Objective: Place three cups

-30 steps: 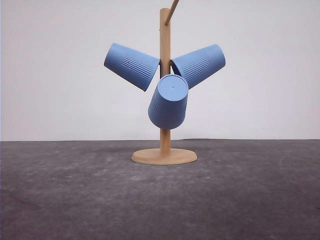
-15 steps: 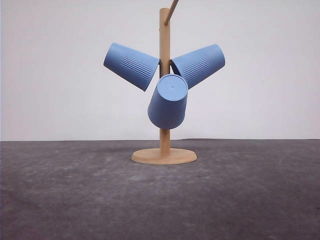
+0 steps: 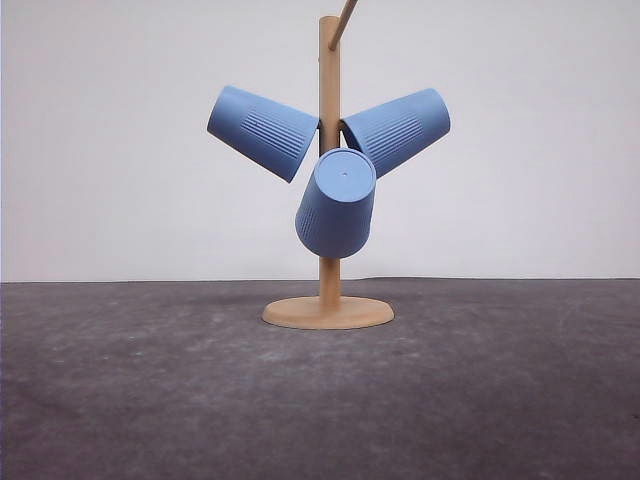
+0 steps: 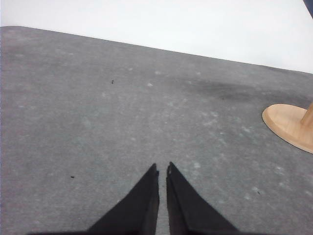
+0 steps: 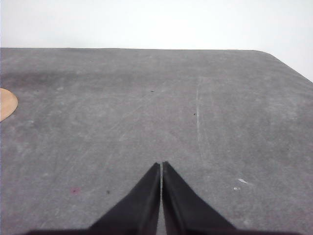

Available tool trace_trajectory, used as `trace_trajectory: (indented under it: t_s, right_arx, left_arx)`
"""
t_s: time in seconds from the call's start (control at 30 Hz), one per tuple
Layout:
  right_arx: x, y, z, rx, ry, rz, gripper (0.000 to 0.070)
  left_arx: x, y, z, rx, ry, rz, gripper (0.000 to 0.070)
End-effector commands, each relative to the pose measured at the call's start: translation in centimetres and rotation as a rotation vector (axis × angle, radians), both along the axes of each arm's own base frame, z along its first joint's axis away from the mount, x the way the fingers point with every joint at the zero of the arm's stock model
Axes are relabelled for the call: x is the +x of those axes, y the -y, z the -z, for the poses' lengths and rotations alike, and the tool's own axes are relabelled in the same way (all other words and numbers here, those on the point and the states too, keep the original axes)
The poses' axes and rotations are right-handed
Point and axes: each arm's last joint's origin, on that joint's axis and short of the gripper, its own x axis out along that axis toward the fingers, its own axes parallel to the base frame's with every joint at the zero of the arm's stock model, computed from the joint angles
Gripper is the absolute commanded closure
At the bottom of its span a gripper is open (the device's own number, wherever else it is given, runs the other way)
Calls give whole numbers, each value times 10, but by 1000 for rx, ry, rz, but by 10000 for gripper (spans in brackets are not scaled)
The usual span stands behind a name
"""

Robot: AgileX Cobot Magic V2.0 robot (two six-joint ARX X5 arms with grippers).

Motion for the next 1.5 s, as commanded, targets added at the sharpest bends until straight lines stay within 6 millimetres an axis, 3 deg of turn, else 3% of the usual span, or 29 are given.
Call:
trace_trajectory:
  t_s: [0.0, 1.47]
  right_arx:
    - [0, 0, 0, -7, 7, -1, 700]
    - [0, 0, 0, -7, 7, -1, 700]
  left_arx:
    - [0, 0, 5, -1, -19, 2, 697]
    - [0, 0, 5, -1, -19, 2, 697]
